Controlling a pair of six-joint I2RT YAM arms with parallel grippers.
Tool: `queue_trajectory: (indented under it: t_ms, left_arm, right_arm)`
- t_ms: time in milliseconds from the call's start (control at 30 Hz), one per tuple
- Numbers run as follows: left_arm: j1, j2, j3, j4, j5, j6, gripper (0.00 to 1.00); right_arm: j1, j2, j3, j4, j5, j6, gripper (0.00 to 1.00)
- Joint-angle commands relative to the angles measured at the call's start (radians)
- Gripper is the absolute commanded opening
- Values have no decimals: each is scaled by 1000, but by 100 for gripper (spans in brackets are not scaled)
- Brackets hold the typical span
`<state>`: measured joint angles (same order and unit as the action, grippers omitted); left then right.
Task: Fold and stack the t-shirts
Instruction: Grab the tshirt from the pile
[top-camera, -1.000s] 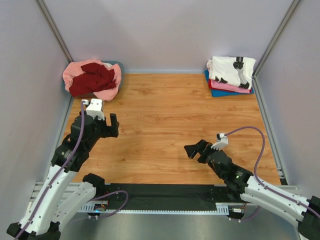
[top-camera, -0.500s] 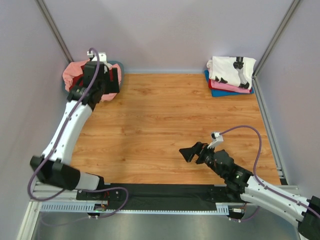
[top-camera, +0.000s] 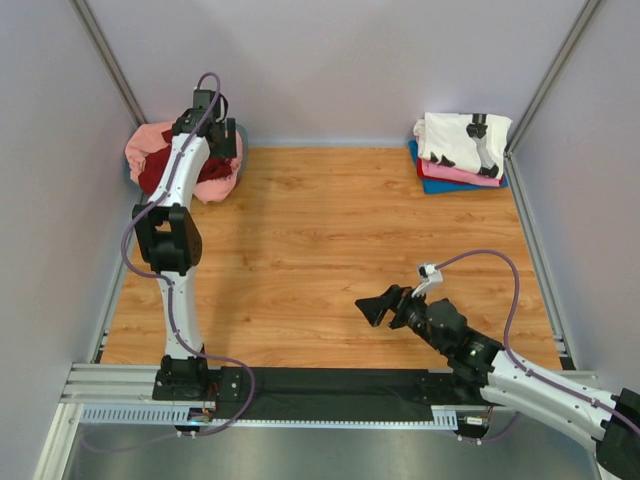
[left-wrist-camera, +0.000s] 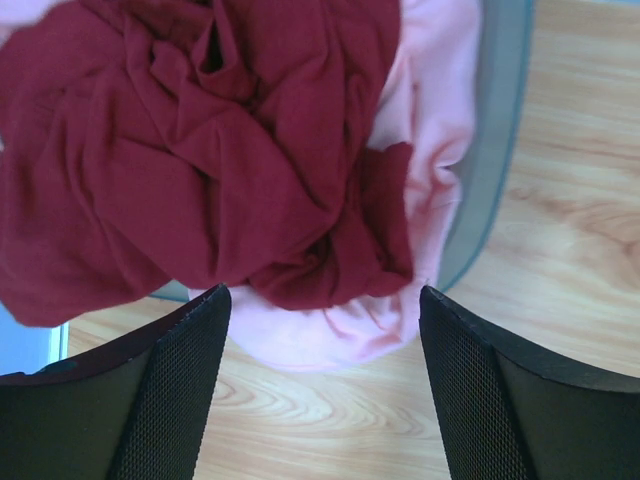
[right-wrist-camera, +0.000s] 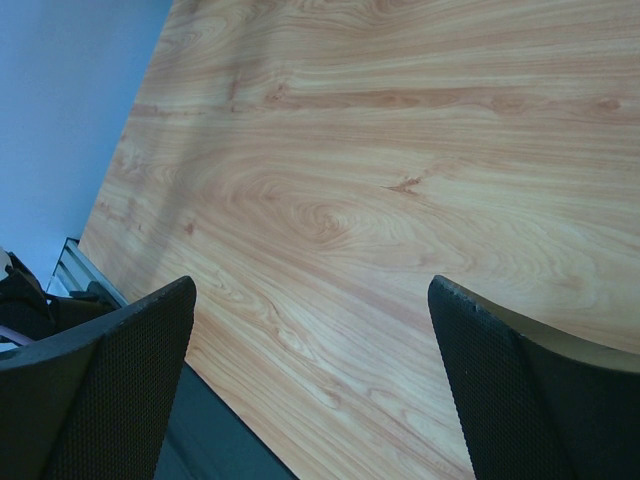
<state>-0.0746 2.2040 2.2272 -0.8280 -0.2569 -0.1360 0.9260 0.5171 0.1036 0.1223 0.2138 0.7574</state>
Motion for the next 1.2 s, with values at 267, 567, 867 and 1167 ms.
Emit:
queue_trajectory:
  t_ms: [267,567,867,1167]
  left_arm:
    - [39,103,43,-26,64,21,81]
    - [39,160,106,-51,42,26,0]
    - [-52,-138,209,-82,-67,42,0]
    - [-289,-596,167,-98,-73,121,0]
  right_arm:
    - [-21,64,19,74,-17,-15,100]
    - [-24,73,22,71,-17,-10,100]
    - [-27,86,28,65,-4,2,100]
    - [-29,-28,2,11,50,31,99]
